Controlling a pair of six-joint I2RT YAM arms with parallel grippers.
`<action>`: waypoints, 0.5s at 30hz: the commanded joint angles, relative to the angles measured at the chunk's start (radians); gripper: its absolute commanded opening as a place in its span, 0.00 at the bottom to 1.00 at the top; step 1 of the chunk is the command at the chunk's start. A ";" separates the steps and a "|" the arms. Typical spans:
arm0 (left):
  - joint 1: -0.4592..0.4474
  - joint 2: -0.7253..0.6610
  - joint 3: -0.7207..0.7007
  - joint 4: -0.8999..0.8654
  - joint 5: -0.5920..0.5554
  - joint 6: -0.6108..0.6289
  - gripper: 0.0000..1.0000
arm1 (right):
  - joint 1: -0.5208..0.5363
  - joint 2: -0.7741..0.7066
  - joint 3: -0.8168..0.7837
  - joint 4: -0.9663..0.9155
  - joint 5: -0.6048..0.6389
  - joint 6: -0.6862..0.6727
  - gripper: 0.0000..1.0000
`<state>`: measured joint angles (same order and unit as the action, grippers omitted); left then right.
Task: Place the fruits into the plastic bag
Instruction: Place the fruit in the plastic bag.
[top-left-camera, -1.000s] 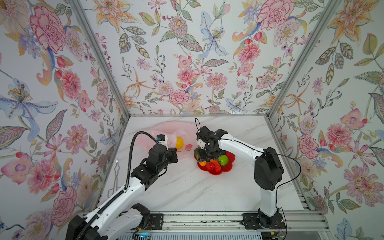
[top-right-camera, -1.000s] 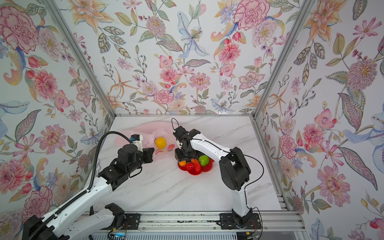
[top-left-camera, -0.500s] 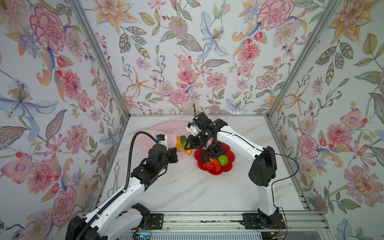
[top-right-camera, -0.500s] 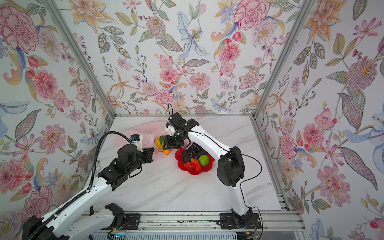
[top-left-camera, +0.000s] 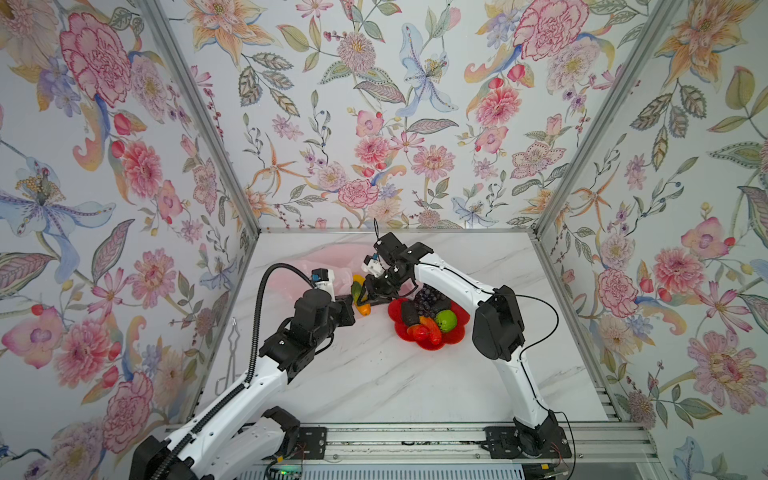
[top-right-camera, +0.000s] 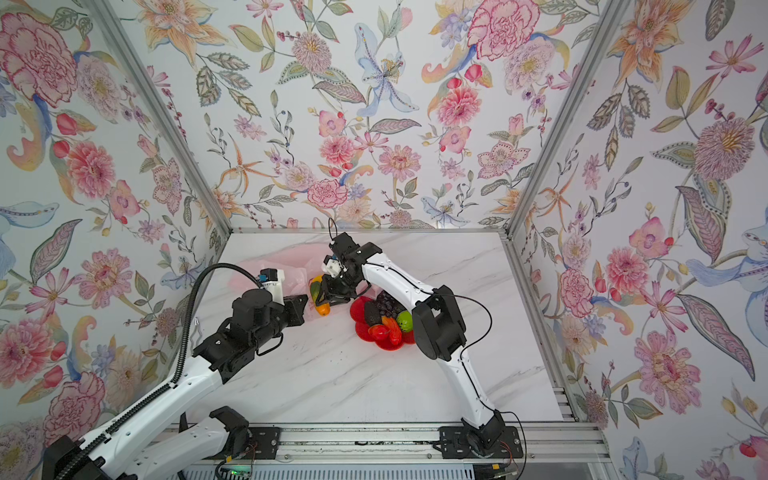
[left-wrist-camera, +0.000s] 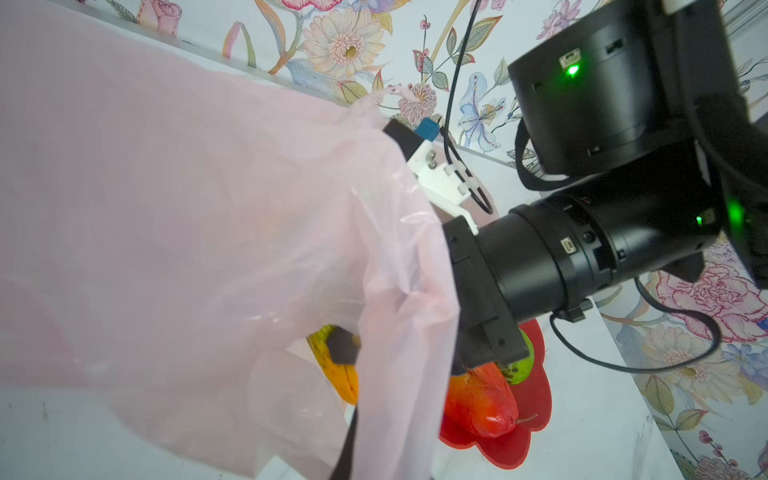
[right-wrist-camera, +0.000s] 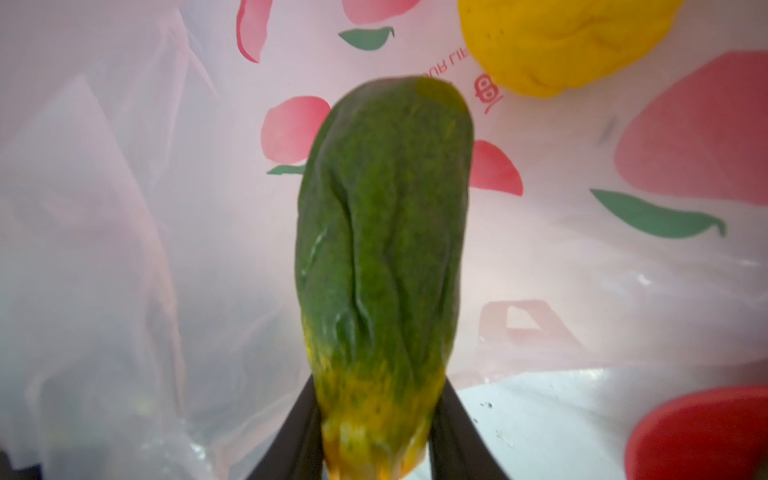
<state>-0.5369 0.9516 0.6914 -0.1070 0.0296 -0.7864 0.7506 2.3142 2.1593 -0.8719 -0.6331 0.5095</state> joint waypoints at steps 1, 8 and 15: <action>0.006 -0.006 -0.021 0.035 0.034 -0.028 0.00 | -0.016 0.056 0.051 0.107 -0.024 0.093 0.38; 0.005 0.016 -0.030 0.076 0.049 -0.059 0.00 | -0.042 0.142 0.022 0.477 -0.059 0.383 0.49; 0.005 0.037 -0.033 0.104 0.054 -0.106 0.00 | -0.066 0.121 0.017 0.603 -0.062 0.401 0.79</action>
<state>-0.5369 0.9878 0.6743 -0.0364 0.0719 -0.8593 0.6945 2.4672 2.1769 -0.3714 -0.6769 0.8883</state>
